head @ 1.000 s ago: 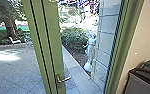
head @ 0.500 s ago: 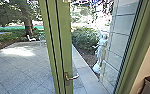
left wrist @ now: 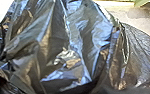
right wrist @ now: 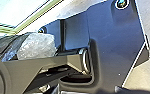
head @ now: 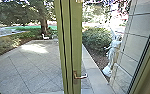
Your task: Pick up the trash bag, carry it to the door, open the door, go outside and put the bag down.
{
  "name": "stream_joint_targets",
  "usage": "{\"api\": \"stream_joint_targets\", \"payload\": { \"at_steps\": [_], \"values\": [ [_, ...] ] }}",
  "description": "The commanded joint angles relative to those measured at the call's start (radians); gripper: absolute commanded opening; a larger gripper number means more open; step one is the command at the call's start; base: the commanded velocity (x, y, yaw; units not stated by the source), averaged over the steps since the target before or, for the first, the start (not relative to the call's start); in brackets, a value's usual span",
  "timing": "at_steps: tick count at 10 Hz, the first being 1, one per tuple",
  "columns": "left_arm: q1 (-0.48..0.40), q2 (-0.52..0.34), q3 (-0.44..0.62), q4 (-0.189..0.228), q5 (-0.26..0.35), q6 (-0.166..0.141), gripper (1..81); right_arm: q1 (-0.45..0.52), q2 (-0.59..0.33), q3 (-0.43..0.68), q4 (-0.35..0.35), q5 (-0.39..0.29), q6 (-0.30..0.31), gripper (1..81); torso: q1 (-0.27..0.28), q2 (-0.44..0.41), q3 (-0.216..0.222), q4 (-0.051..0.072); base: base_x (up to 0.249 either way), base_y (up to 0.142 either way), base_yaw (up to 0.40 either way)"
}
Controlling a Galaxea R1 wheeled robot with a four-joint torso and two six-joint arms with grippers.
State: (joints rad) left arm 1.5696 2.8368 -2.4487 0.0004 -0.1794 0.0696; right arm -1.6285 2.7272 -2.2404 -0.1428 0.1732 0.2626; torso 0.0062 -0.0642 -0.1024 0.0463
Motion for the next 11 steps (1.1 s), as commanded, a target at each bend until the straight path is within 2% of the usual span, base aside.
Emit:
{"api": "stream_joint_targets", "payload": {
  "at_steps": [1,5,11],
  "values": [
    [-0.033,-0.010,0.007,0.003,0.057,-0.002,1.0,0.034,-0.005,-0.010,-0.004,-0.046,0.001,81.1,0.000,0.000,0.000,0.000,0.000,0.000,0.316],
    [-0.033,0.009,-0.021,0.004,0.060,-0.002,1.0,0.034,0.024,-0.051,-0.009,-0.047,-0.002,81.1,0.000,0.000,0.000,0.000,0.000,0.000,0.312],
    [-0.033,0.012,-0.023,0.012,0.061,-0.002,1.0,0.034,0.027,-0.053,-0.014,-0.050,-0.006,81.1,0.000,0.000,0.000,0.000,0.000,0.000,0.244]
  ]
}}
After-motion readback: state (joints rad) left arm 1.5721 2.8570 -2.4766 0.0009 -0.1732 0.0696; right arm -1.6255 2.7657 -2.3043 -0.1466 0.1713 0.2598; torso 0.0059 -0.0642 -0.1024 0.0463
